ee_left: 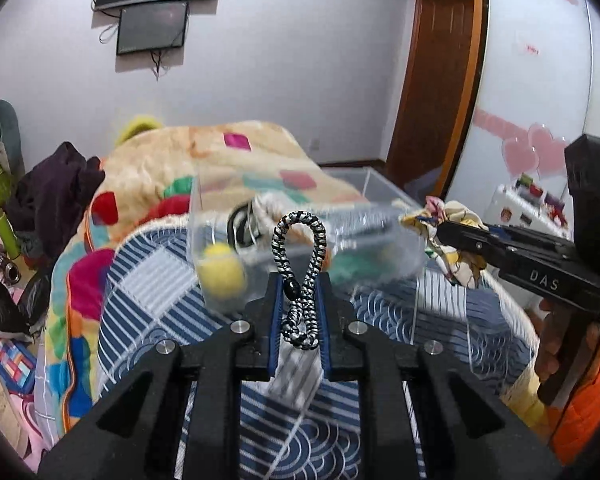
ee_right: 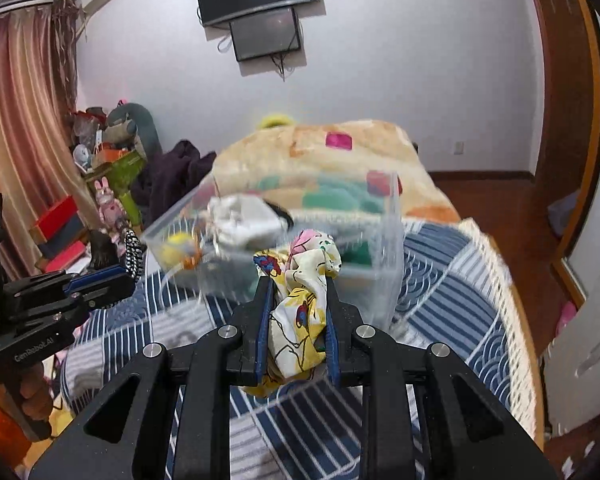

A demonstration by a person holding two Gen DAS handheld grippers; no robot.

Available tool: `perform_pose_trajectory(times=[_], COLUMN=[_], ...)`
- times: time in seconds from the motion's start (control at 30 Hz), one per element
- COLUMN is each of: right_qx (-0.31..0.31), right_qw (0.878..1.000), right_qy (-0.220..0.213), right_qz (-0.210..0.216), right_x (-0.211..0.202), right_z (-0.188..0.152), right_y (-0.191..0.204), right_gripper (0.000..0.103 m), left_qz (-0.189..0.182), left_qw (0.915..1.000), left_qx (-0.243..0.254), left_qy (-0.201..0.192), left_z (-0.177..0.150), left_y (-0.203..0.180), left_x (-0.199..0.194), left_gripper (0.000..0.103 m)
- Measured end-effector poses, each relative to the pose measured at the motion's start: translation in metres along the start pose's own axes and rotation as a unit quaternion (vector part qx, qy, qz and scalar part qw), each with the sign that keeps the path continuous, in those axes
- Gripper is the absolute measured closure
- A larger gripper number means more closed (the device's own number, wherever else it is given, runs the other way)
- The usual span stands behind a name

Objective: Organize soft objects
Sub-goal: 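Carry the hair tie and scrunchie over the clear box with both grippers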

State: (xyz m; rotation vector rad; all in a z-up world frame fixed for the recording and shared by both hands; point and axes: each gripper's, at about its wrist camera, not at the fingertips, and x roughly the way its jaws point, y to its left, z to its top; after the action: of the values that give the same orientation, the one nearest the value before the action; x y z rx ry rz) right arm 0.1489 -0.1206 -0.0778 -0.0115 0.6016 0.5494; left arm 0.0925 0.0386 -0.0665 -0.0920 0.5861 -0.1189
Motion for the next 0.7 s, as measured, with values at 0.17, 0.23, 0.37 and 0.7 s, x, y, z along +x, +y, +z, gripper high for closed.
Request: perform_pose_trajectory(times=[0.17,0.23,0.37,0.7], right_qx=[-0.006,-0.008,-0.015,-0.025], right_qw=[0.999,0.999,0.998,0.999], right_qy=[-0.031,-0.044,-0.061,-0.019], right_qz=[-0.001,-0.002,-0.006,-0.005], right_x=[-0.006,-0.01,-0.01,0.009], right_z=[0.019,0.025,0.036,0.025], right_y=[0.003,0.005,0.008,0.005], right_gripper=[0.082,0.082,0.082,0.08], left_qz=[0.004,0.011,0.022,0.047], left_qw=[0.9997,0.9996,0.9993,0.9987], left_qx=[-0.014,-0.012,-0.016,-0.019], left_qy=[-0.018,-0.023,-0.025,-0.003], left_z=[0.018,0.022,0.03,0.03], left_y=[0.008,0.009,0.013,0.029], left_x=[0.004,0.007,0.017,0.043], left_gripper=[0.088,0.088,0.088,0.088])
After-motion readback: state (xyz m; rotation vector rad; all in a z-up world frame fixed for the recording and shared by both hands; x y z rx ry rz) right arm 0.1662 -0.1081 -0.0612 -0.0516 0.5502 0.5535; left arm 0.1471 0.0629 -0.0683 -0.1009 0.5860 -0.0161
